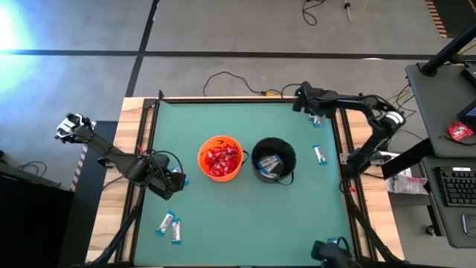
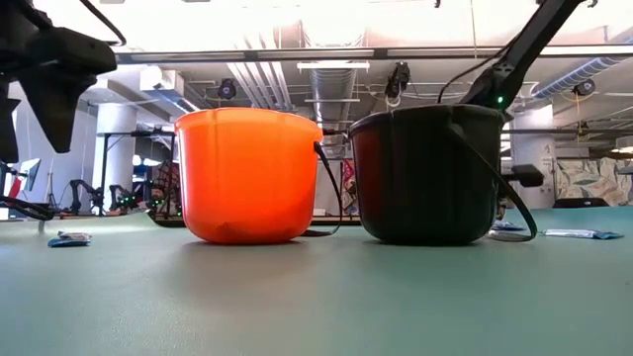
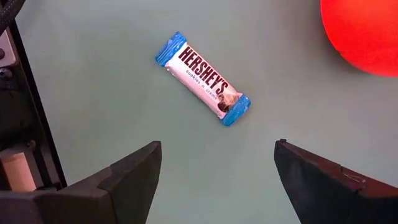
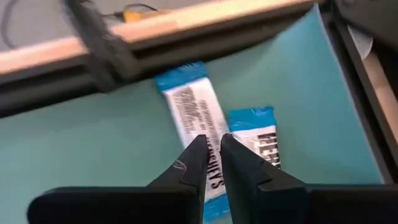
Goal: Sort candy by brand, put in halloween buckets
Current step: Move the white chocolates to the bottom right of the table
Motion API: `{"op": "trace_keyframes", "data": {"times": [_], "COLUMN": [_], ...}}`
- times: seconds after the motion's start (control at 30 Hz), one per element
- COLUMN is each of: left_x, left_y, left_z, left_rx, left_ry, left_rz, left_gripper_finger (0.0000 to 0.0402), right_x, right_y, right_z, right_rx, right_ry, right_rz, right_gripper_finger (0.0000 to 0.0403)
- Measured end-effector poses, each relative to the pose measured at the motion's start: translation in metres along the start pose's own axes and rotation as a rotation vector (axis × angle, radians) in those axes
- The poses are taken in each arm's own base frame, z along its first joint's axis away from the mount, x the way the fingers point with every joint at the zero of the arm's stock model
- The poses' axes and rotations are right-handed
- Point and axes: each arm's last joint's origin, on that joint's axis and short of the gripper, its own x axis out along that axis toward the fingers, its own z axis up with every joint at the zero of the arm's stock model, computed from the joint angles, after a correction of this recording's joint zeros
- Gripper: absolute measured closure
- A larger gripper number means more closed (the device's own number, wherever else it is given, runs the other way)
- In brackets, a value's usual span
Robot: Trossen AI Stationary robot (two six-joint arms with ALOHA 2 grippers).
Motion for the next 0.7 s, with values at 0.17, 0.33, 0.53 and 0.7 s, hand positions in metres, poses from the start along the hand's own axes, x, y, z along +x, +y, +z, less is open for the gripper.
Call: {"op": "trace_keyframes", "data": {"times": [0.17,0.33,0.53,0.7], "left_x": [0.0,0.0,0.0,0.0], "left_y": [0.0,0.0,0.0,0.0], "left_z": [0.001,0.001,0.001,0.002], "left_rx": [-0.006,0.003,0.09,0.165], "left_ry": [-0.019,-0.028,-0.029,-0.062], "left_rz": [-0.007,-0.009,-0.007,-0.015], "left_gripper_finger": [0.0106,0.0106,0.0106,0.0106], "right_x": [0.018,0.013,-0.007,-0.035], "right_y": [0.001,0.001,-0.019,-0.044], "right_z": [-0.006,-0.017,-0.05,-0.099], "right_rx": [-0.042,-0.101,-0.118,-0.094], "right_ry": [0.027,0.066,0.15,0.227], "right_rz": [-0.059,-0.093,-0.157,-0.147], "right_gripper_finger": [0.0369,0.0369,0.0369,0.0369]}}
